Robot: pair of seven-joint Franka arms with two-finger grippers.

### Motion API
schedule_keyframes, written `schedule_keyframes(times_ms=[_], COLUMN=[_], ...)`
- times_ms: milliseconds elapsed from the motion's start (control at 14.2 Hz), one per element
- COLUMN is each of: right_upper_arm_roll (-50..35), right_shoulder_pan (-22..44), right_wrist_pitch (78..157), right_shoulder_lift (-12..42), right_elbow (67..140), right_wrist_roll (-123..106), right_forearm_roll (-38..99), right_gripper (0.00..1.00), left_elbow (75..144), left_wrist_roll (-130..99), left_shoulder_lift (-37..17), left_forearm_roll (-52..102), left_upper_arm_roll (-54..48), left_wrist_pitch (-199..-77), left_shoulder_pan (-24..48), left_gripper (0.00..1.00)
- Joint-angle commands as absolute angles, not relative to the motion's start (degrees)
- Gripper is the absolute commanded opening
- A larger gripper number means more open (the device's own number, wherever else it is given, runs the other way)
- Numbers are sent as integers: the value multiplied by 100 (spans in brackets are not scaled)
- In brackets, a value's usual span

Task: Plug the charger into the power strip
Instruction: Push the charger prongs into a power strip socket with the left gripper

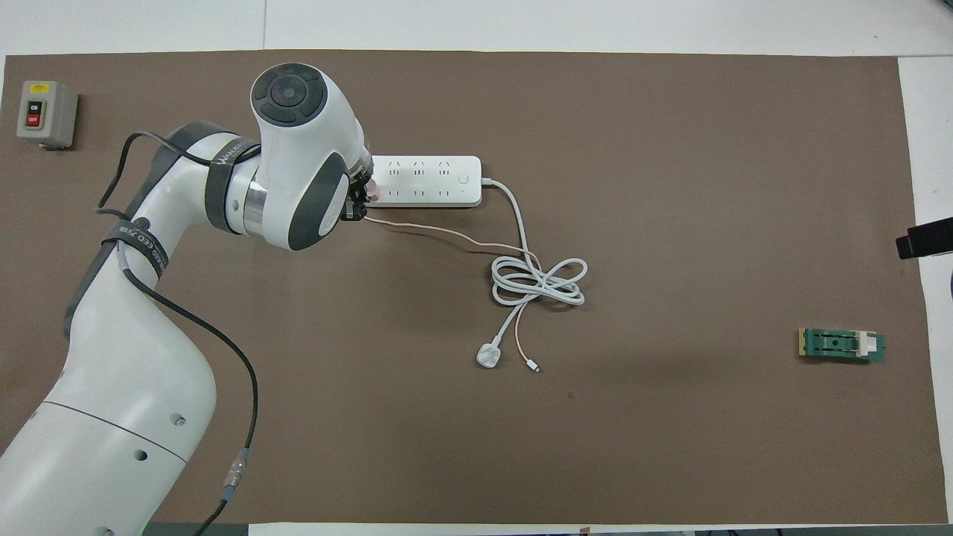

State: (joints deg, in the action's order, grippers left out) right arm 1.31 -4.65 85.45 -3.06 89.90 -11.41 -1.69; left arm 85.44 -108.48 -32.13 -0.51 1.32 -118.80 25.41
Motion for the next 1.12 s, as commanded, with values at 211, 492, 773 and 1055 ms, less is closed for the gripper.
schedule_keyframes(times_ms=[211,492,773,1055], right_upper_arm_roll=[62,62,62,62], right_shoulder_pan=[-536,-519,-518,-527], right_wrist_pitch=[8464,8455,8455,8455], right_shoulder_lift=[-413,-413,-413,-413], right_elbow=[9079,9079,9079,9079], right_wrist_roll=[-1151,-1125,-1134,-1134], right_forearm_roll=[-264,-264,-255,-237], right_gripper=[100,100,100,100], left_elbow=[8517,8517,8596,8482], left_wrist_roll=[-10732,-10731,-10697,-10258], left_shoulder_lift=[-3533,-3674,-3674,-3595], left_forearm_roll=[-9,-26,-35,-26], left_upper_arm_roll=[167,167,167,176], left_wrist_pitch=[-11786,-11821,-11909,-11839], left_shoulder_pan=[2654,2663,2698,2690], left_gripper=[0,0,0,0])
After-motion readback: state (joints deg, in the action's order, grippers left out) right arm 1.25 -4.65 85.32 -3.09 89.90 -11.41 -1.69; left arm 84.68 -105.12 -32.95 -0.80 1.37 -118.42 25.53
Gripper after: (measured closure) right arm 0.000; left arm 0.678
